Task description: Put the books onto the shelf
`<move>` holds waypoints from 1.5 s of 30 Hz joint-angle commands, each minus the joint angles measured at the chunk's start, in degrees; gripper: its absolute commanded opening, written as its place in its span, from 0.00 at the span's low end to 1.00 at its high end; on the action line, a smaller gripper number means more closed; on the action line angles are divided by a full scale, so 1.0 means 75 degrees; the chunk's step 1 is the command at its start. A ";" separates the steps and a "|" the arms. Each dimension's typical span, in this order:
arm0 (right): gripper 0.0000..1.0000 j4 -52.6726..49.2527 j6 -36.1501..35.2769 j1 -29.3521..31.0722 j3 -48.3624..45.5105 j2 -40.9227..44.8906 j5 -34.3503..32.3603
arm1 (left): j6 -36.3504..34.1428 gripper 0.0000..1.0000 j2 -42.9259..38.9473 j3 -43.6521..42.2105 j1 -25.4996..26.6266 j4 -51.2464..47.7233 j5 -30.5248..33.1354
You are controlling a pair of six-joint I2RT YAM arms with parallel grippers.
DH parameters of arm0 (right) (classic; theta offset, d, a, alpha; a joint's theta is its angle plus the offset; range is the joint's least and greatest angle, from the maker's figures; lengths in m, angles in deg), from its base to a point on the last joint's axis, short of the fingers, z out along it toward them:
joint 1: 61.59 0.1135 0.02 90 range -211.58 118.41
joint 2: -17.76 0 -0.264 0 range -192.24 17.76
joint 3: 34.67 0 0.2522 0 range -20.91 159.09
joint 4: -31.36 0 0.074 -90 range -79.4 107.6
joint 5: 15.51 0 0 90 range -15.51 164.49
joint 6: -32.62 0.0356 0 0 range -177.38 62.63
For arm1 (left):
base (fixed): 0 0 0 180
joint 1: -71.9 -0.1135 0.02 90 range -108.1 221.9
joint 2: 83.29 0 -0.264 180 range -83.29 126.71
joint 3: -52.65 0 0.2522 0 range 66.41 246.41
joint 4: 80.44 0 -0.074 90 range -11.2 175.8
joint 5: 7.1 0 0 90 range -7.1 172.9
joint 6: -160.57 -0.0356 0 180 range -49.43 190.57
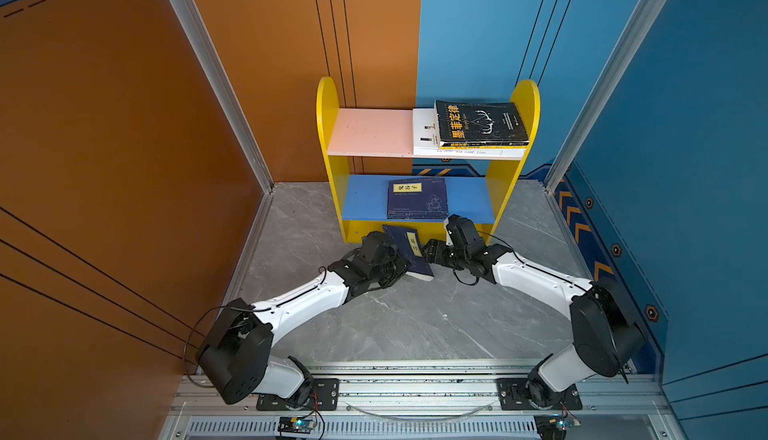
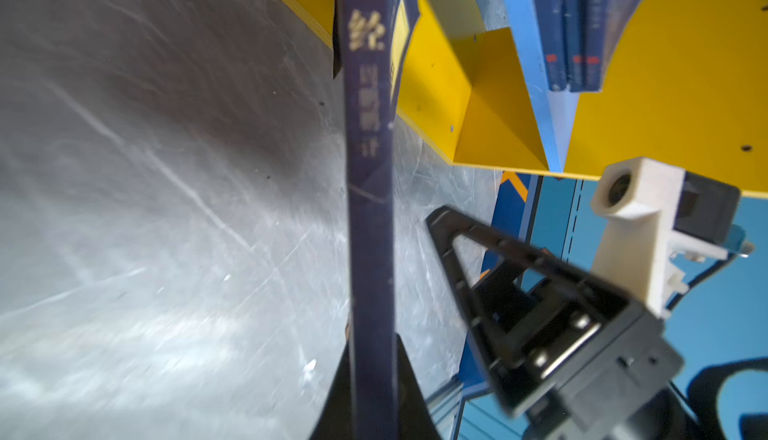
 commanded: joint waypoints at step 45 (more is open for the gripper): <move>0.78 0.5563 0.5143 0.0493 -0.0447 0.1295 0.0612 | 0.0164 0.00 -0.0481 0.1558 -0.0793 0.3434 0.0859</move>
